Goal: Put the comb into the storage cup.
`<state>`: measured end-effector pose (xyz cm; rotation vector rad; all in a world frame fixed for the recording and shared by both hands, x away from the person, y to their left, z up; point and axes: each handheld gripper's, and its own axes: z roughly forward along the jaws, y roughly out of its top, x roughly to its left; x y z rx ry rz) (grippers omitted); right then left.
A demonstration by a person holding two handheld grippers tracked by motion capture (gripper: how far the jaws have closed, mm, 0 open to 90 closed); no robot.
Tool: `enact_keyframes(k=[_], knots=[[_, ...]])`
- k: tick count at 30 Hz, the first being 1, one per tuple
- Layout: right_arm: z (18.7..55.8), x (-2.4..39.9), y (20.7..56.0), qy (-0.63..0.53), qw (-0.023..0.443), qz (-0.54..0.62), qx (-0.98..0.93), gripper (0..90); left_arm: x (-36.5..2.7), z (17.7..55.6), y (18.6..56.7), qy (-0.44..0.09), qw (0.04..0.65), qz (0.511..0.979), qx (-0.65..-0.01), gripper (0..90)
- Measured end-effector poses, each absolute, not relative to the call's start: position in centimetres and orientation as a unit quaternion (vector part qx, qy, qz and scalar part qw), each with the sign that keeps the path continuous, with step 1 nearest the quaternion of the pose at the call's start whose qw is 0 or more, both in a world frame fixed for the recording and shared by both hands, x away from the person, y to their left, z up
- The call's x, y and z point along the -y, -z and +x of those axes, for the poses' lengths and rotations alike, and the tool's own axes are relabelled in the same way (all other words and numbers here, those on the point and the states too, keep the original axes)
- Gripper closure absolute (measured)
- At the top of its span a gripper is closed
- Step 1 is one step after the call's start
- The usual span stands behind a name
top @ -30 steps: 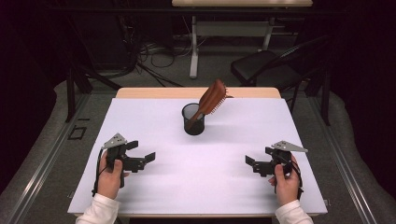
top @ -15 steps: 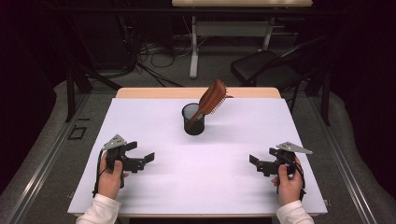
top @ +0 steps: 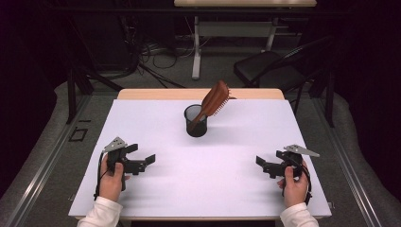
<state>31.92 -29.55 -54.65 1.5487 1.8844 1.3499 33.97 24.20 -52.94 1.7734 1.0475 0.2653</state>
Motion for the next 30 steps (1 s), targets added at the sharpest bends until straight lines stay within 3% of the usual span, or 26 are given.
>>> enact_keyframes(k=[30], knots=[[32.15,30.46,55.18,-0.479,0.162,0.569,-0.648,2.5,-24.50,34.17,53.39,-0.110,0.503,0.733,-0.444,1.7]])
